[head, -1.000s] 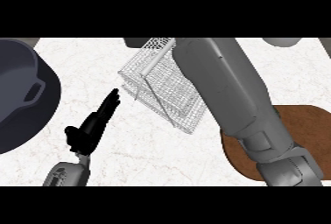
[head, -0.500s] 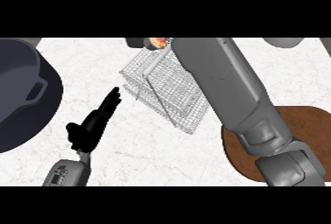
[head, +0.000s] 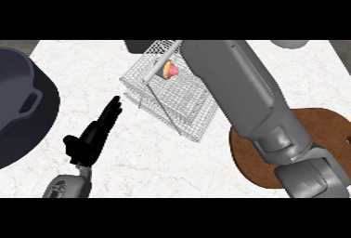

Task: Pick the cupcake from the cutting board and place it in the tiered basket

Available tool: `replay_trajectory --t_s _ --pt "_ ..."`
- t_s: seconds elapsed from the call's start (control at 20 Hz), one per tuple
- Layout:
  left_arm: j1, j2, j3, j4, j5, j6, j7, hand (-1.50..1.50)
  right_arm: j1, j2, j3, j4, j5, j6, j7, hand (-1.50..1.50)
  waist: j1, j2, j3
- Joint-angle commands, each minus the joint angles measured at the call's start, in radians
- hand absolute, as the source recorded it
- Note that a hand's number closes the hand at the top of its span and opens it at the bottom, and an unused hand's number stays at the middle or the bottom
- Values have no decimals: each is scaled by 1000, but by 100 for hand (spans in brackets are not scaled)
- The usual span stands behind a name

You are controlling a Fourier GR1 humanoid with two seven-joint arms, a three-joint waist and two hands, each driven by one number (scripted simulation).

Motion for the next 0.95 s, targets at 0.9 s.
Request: replay_trajectory --t_s 0.9 --pt "115 44 88 -31 36 21 -4 0 521 -369 -50 -779 151 11 131 -150 -160 -49 4"
